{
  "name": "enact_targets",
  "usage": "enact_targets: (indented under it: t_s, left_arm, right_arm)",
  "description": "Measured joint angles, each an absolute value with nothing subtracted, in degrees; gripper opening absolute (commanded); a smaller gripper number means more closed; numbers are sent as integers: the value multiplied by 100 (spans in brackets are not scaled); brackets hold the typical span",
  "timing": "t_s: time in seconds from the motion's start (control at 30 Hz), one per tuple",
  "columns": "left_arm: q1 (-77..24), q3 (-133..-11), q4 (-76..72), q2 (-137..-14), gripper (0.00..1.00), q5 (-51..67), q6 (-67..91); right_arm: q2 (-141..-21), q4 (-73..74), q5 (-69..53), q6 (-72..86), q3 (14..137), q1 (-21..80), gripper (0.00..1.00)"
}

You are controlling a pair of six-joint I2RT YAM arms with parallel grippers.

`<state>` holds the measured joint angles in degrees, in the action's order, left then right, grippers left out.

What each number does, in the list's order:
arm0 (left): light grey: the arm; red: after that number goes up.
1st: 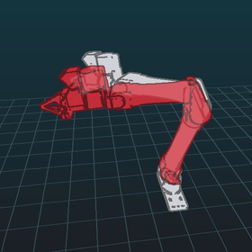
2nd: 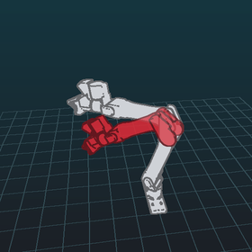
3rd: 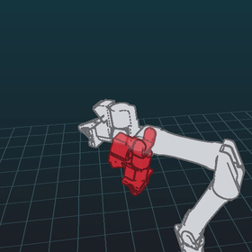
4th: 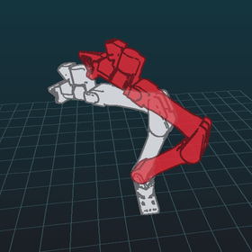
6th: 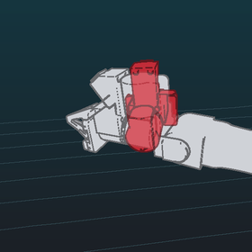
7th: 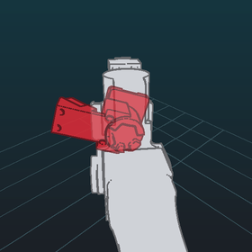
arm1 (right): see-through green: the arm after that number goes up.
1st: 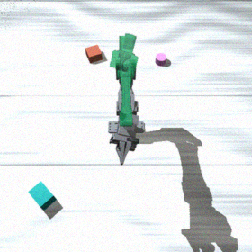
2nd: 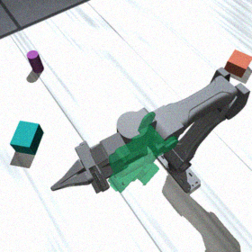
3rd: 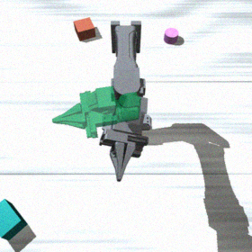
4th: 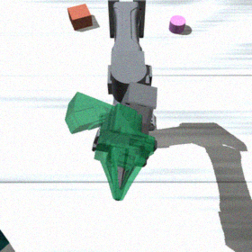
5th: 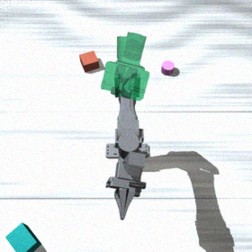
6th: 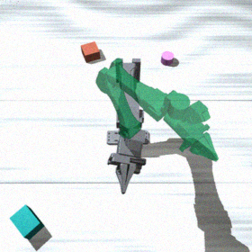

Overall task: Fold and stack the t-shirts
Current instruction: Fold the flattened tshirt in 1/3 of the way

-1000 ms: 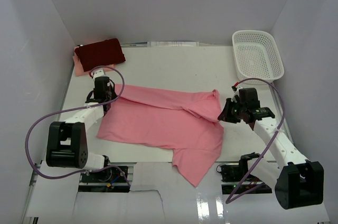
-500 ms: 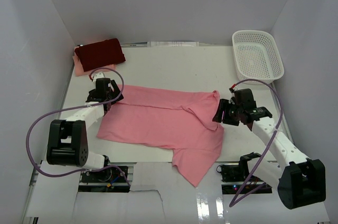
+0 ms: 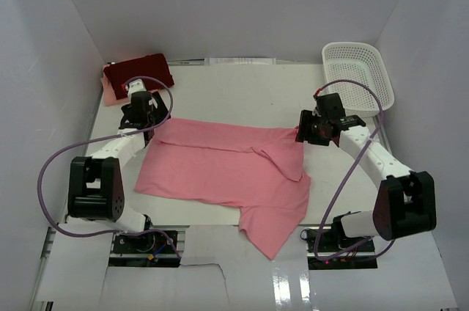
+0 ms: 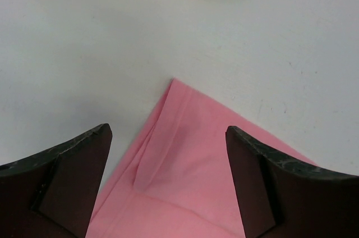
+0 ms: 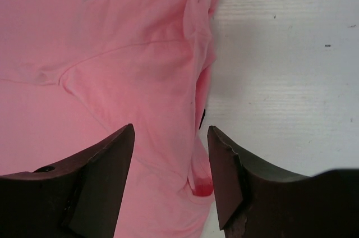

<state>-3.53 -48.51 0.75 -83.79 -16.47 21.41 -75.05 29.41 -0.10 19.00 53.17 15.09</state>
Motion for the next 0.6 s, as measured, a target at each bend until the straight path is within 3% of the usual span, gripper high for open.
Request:
enact_targets:
  t_s: [0.17,0.6]
  left_arm:
    - [-353,-5120,-246,-9142,93,-1577,1973]
    - [-353,-5760,-515,-10160,89,-1533,1695]
  right_arm:
    - [-8246,2808,204,1811,5791,1485,53]
    - [-9539,2635,554,1614,6674,1332,52]
